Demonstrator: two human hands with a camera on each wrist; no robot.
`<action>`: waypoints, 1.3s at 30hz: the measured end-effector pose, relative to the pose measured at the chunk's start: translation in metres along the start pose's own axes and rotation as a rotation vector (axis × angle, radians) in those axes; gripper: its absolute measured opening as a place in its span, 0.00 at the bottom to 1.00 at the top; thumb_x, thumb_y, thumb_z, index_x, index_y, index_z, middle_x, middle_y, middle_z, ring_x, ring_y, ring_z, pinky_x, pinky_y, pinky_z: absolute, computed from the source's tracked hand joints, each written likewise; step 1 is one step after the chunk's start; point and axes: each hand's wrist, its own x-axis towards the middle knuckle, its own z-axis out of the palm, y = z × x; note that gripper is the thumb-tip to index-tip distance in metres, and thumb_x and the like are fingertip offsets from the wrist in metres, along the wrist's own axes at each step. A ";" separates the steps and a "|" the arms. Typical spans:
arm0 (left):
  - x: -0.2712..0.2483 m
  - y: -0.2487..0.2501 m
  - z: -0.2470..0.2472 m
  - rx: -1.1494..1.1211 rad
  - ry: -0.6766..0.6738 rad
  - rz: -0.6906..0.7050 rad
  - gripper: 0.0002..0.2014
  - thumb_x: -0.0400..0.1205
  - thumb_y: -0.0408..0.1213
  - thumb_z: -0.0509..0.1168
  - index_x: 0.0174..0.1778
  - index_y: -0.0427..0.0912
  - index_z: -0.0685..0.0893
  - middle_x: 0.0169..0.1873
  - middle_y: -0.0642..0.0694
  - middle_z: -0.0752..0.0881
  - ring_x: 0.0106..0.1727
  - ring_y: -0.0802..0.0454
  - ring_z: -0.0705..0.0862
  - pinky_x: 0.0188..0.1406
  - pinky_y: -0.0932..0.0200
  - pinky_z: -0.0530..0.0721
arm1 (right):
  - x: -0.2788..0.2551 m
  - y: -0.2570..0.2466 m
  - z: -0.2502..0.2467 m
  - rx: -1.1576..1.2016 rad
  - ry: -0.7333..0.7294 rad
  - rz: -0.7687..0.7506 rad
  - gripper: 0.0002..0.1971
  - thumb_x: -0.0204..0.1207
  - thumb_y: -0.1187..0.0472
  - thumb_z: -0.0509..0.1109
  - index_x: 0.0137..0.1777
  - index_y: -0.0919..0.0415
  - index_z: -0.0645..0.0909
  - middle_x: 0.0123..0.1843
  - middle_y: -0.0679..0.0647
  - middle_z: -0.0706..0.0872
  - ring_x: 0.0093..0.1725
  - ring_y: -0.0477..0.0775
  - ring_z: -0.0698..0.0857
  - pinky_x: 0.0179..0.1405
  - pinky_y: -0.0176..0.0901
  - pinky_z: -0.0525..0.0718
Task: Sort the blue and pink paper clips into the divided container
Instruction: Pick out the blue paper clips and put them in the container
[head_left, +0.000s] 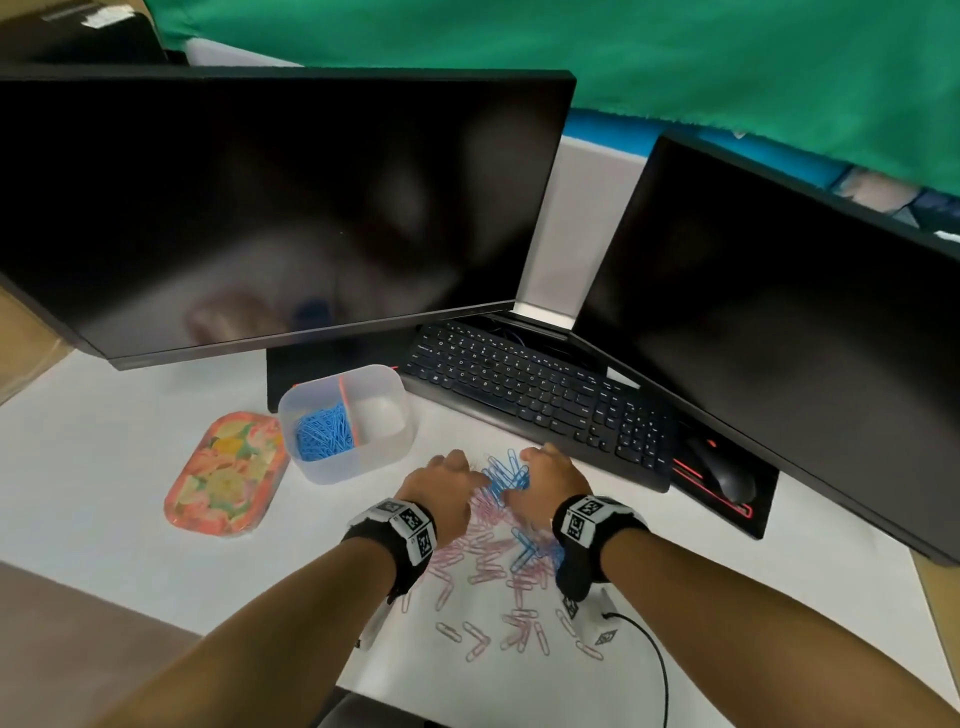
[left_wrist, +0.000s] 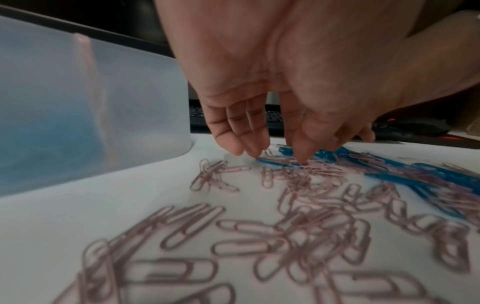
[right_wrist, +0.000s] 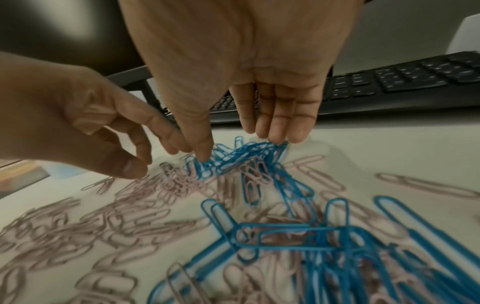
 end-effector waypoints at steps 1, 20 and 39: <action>-0.002 0.001 0.002 0.037 0.014 0.010 0.27 0.80 0.33 0.59 0.75 0.58 0.70 0.67 0.45 0.72 0.65 0.44 0.75 0.60 0.49 0.82 | 0.001 -0.002 0.002 -0.016 0.015 -0.026 0.30 0.73 0.47 0.72 0.72 0.59 0.72 0.76 0.56 0.70 0.74 0.59 0.72 0.69 0.52 0.77; -0.005 -0.003 0.009 0.036 0.091 -0.009 0.23 0.80 0.34 0.59 0.71 0.56 0.76 0.64 0.46 0.75 0.61 0.43 0.76 0.56 0.50 0.81 | 0.006 -0.010 0.016 0.002 0.093 -0.102 0.14 0.73 0.54 0.72 0.54 0.61 0.83 0.55 0.57 0.83 0.55 0.58 0.83 0.54 0.48 0.84; 0.006 -0.005 0.002 -0.115 0.100 -0.115 0.16 0.80 0.37 0.60 0.65 0.50 0.79 0.62 0.47 0.76 0.62 0.46 0.77 0.57 0.51 0.81 | 0.001 -0.004 0.016 0.077 0.074 -0.091 0.08 0.76 0.60 0.69 0.47 0.64 0.86 0.48 0.60 0.88 0.46 0.60 0.87 0.43 0.45 0.86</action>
